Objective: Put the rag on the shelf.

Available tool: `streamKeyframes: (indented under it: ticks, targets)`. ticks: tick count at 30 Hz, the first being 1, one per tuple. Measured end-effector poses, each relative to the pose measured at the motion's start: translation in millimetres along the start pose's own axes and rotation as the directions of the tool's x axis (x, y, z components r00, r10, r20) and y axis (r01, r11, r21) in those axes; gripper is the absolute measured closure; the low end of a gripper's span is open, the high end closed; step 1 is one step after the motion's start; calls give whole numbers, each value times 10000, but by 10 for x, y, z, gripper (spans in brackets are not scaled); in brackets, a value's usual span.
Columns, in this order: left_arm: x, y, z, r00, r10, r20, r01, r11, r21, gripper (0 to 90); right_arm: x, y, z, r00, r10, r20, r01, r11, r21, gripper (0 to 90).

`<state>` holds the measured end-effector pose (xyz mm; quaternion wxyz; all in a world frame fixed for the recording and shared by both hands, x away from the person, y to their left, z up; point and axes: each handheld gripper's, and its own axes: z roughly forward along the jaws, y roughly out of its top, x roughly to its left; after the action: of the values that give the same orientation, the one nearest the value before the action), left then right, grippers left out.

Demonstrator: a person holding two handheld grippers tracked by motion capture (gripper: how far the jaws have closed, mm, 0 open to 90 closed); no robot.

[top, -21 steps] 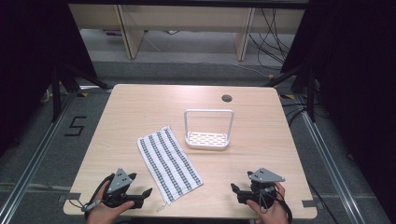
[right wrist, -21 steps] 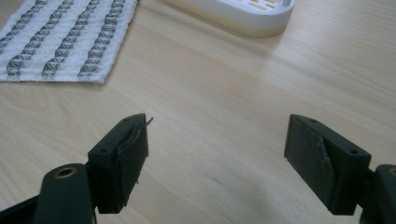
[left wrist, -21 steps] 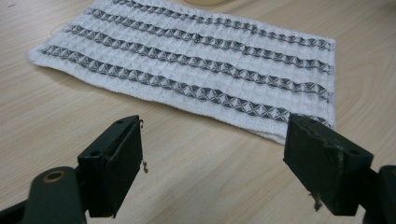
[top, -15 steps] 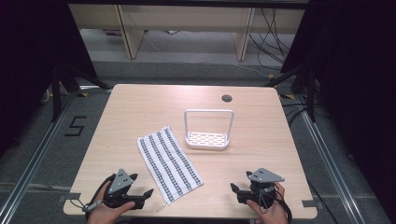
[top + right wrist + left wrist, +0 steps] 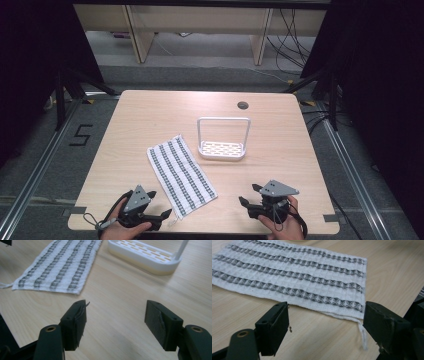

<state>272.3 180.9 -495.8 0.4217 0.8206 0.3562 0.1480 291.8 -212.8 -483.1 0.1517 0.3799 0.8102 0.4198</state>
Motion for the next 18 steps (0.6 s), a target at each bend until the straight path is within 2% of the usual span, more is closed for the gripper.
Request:
streamKeyframes:
  ticks: [1,2,6,7,10,11,12,13,14,15,16,18]
  targets:
    - [-31,1,19,9997,-196,108,198,9997,-130,204,0,0,0,10000,0,0,0,10000,0,355]
    - [-41,7,20,9998,-58,194,57,10000,49,207,3,16,18,9995,-304,51,305,9995,-65,360]
    - [-120,9,68,9992,-132,370,133,9999,-13,219,79,73,107,9983,-556,-184,556,9985,-14,372]
    - [-133,19,75,9991,217,351,-225,9995,229,226,119,108,174,9965,-701,-446,703,9975,40,376]
    - [-165,24,88,9986,310,431,-325,9989,342,234,156,126,221,9959,-771,-482,777,9969,108,377]
    - [-197,24,103,9975,344,609,-368,9986,384,253,203,144,270,9945,-837,-638,852,9961,212,380]
    - [-197,24,103,9975,344,609,-368,9986,384,259,203,144,270,9945,-837,-638,852,9961,212,380]
    - [-210,25,115,9973,383,620,-407,9985,377,268,231,160,323,9909,-1085,-792,1106,9936,225,385]
    - [-216,28,119,9978,457,481,-483,9974,532,268,231,160,323,9909,-1085,-792,1106,9936,225,385]
    - [-225,31,128,9960,532,720,-565,9974,454,277,251,166,338,9918,-1030,-757,1054,9940,282,386]
    - [-233,35,128,9951,568,805,-618,9962,609,288,261,177,359,9910,-1084,-786,1112,9933,319,388]
    - [-256,33,150,9950,639,767,-686,9958,599,315,275,200,399,9888,-1207,-879,1241,9917,345,391]
